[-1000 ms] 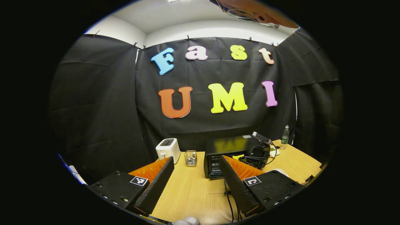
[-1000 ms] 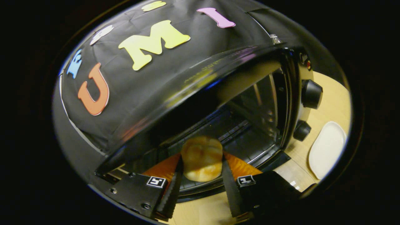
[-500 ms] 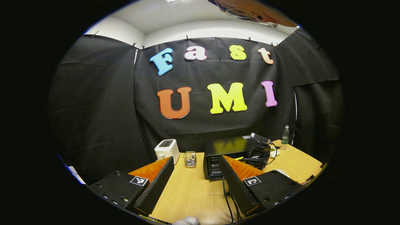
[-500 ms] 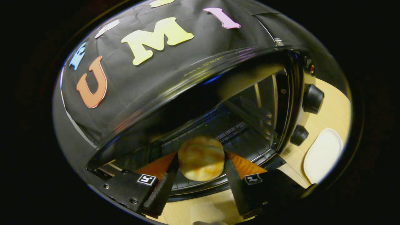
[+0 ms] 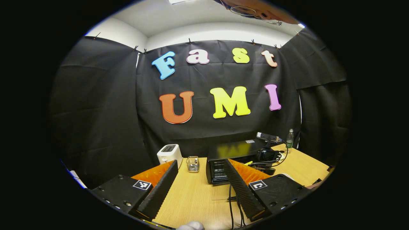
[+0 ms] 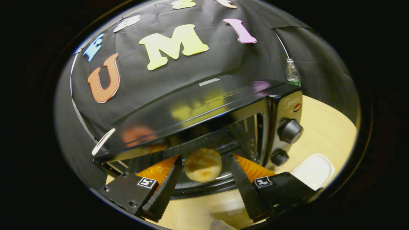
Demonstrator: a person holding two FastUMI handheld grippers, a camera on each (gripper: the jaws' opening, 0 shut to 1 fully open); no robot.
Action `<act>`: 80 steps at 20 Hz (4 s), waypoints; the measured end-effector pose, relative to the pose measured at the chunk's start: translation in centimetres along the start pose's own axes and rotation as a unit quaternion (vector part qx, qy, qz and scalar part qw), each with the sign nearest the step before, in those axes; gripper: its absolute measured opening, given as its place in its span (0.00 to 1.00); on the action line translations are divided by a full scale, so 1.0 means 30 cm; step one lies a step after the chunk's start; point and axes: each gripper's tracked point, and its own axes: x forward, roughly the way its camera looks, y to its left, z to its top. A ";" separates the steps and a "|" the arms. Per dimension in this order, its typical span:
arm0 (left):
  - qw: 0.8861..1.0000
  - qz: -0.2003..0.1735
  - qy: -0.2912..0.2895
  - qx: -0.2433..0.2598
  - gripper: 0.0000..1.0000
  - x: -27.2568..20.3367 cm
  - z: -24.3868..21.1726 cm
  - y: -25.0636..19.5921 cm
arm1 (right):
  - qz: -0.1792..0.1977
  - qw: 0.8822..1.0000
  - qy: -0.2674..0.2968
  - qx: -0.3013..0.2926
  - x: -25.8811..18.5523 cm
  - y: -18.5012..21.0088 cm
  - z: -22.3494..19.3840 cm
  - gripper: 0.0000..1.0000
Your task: Open the electric oven with the left hand, put the food in, and close the electric oven.
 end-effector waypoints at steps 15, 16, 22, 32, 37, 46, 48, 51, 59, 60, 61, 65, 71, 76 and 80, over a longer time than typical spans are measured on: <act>1.000 -0.010 -0.003 -0.018 0.89 0.046 -0.228 -0.133 | 0.024 0.968 -0.214 -0.128 -1.014 -0.459 0.752 0.96; 1.000 -0.011 0.008 -0.026 0.89 0.055 -0.272 -0.153 | 0.020 0.964 -0.229 -0.131 -1.072 -0.481 0.792 0.96; 0.995 -0.051 0.077 -0.035 0.96 0.101 -0.564 -0.363 | 0.021 0.958 -0.260 -0.121 -1.298 -0.565 0.923 0.97; 0.975 -0.080 0.202 -0.045 1.00 0.227 -0.934 -0.568 | 0.012 0.961 -0.246 -0.128 -1.299 -0.648 0.981 0.96; 0.968 -0.084 0.233 -0.043 0.86 0.254 -1.009 -0.585 | 0.004 0.964 -0.232 -0.130 -1.262 -0.673 0.978 0.97; 0.970 -0.080 0.227 -0.046 0.94 0.282 -0.992 -0.568 | 0.006 0.966 -0.221 -0.132 -1.214 -0.658 0.979 0.97; 0.971 -0.074 0.222 -0.053 0.94 0.292 -0.966 -0.558 | 0.006 0.966 -0.221 -0.137 -1.213 -0.658 0.977 0.96; 0.973 -0.071 0.210 -0.055 0.93 0.286 -0.923 -0.555 | 0.007 0.966 -0.218 -0.138 -1.217 -0.661 0.978 0.97; 0.983 -0.079 0.165 -0.033 0.95 0.337 -0.782 -0.553 | 0.005 0.969 -0.212 -0.130 -1.224 -0.690 0.976 0.97; 0.983 -0.075 0.162 -0.035 0.88 0.343 -0.772 -0.549 | 0.003 0.968 -0.213 -0.131 -1.225 -0.701 0.978 0.97; 0.984 -0.074 0.161 -0.033 0.95 0.342 -0.766 -0.544 | 0.001 0.968 -0.214 -0.130 -1.230 -0.704 0.986 0.97; 0.986 -0.074 0.148 -0.025 0.95 0.360 -0.724 -0.538 | 0.003 0.968 -0.216 -0.126 -1.234 -0.710 0.992 0.97; 0.991 -0.073 0.112 -0.019 0.96 0.419 -0.606 -0.535 | 0.005 0.971 -0.209 -0.119 -1.229 -0.720 0.984 0.96; 0.993 -0.073 0.089 -0.015 0.91 0.488 -0.522 -0.536 | -0.003 0.972 -0.210 -0.109 -1.226 -0.750 0.997 0.96; 0.994 -0.073 0.077 -0.014 1.00 0.548 -0.466 -0.539 | -0.010 0.973 -0.206 -0.101 -1.216 -0.773 1.003 0.97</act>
